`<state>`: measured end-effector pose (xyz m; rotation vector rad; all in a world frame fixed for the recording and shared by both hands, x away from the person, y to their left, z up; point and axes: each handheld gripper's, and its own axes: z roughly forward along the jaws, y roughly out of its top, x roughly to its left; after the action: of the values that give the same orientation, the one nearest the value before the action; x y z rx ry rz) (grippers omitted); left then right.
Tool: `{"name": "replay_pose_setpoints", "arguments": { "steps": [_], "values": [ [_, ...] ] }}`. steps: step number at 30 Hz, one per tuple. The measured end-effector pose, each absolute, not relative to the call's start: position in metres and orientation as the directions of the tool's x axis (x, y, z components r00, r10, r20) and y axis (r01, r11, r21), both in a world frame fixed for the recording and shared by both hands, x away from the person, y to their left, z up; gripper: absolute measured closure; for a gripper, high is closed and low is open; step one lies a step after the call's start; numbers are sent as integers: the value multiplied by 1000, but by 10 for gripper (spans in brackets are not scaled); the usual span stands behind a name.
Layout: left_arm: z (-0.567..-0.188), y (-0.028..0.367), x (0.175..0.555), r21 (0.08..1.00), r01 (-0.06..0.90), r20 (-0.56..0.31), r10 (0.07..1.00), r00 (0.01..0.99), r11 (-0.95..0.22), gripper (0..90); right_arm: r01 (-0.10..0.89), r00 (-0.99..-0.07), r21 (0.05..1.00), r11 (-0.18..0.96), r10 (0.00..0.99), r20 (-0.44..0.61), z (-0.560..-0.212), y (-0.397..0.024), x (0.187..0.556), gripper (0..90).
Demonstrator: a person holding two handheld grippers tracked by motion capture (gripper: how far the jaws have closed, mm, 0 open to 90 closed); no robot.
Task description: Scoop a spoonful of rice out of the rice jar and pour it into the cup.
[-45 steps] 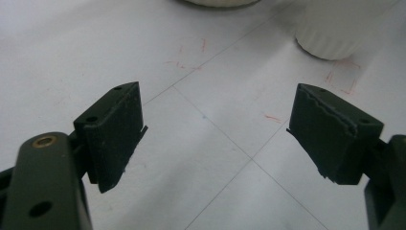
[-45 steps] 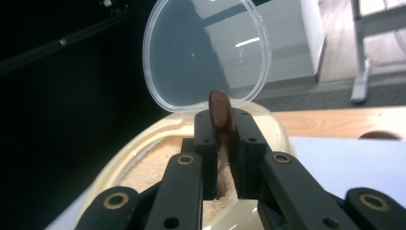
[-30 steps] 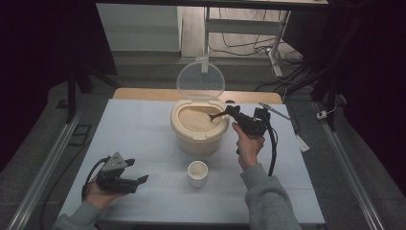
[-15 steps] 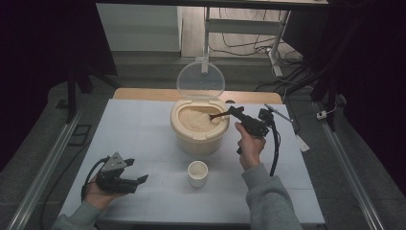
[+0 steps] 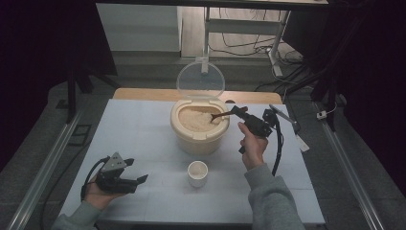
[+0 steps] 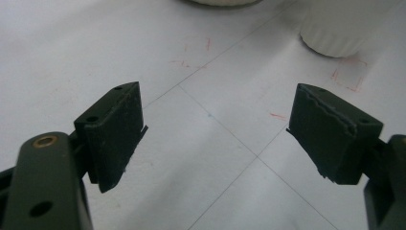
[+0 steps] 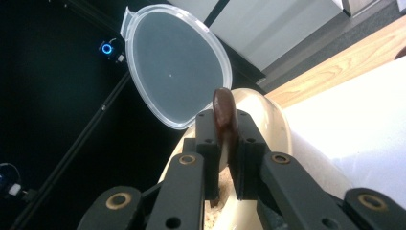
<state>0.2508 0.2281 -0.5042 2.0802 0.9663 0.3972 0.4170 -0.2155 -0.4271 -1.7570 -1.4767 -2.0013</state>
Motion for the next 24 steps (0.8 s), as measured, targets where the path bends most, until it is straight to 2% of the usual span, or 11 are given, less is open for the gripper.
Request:
{"name": "replay_pose_setpoints", "arguments": {
  "steps": [11, 24],
  "values": [
    [-505, 229, 251, 768, 503, -42, 752, 658, -397, 189, 659, -279, 493, -568, 424, 862, -429, -222, 420, 828],
    [-506, 230, 251, 764, 505, -38, 754, 656, -401, 189, 654, -276, 468, -594, 389, 879, -424, -230, 419, 828]
  ]
}}
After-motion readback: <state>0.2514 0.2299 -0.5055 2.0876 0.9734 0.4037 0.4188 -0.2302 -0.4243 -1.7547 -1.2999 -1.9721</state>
